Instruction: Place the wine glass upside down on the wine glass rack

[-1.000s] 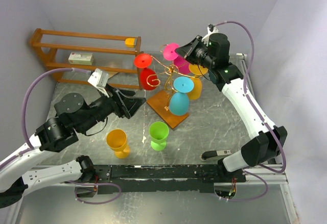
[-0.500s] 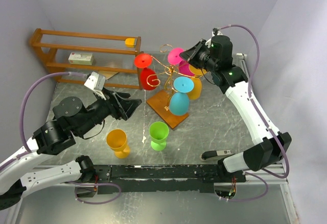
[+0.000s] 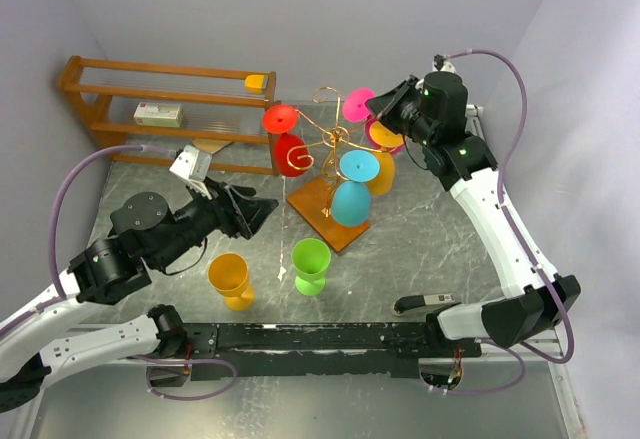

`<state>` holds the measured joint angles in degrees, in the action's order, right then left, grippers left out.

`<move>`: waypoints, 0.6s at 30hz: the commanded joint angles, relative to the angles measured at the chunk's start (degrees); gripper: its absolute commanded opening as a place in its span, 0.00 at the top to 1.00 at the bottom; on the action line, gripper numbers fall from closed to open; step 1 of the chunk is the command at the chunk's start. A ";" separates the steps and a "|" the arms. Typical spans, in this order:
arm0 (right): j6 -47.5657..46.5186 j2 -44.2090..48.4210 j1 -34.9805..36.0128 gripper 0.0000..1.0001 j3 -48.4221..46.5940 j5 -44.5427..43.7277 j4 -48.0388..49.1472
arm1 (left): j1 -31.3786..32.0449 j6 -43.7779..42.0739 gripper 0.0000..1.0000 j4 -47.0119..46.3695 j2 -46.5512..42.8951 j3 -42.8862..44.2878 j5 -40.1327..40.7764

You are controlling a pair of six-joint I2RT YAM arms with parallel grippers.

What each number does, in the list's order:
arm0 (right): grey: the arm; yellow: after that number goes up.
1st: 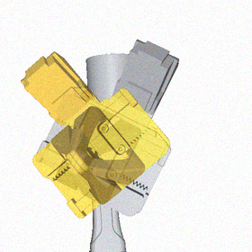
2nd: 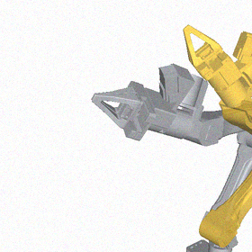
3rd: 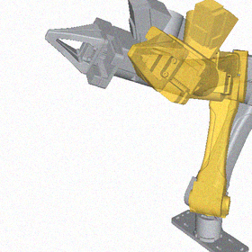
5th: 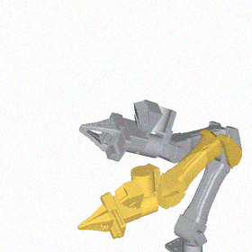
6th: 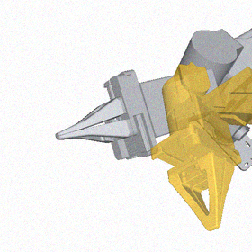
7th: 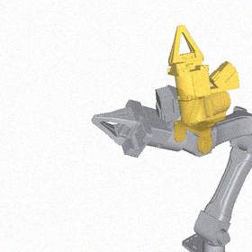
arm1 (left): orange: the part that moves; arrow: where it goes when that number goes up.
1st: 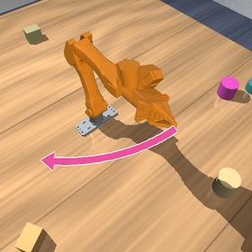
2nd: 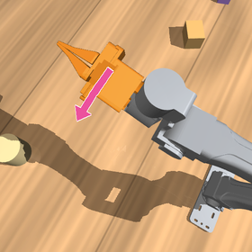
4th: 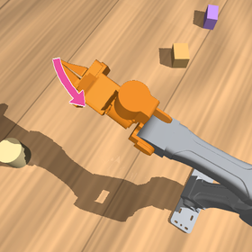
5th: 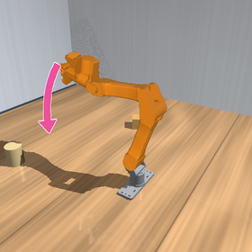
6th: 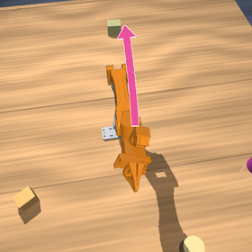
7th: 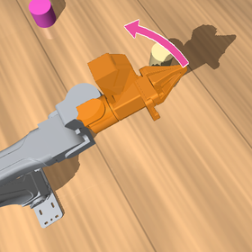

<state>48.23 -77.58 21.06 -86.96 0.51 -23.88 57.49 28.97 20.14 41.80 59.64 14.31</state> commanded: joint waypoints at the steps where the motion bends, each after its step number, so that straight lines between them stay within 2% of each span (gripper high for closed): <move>1: -1.25 1.20 -0.49 1.00 -0.63 -4.31 0.47 | 0.10 -0.19 0.24 0.50 -1.06 -0.31 0.38; 9: -1.85 2.42 -0.56 1.00 1.76 -9.01 2.54 | 0.07 -1.15 0.25 0.41 -1.52 -0.70 0.65; 18: -5.32 1.21 -0.62 1.00 1.81 -10.13 5.93 | 0.07 -2.04 0.25 -0.17 0.47 -0.37 0.75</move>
<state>45.78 -76.64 20.97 -85.60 -7.25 -22.81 57.49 28.34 20.40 41.52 59.29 14.41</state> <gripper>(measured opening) 0.017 0.751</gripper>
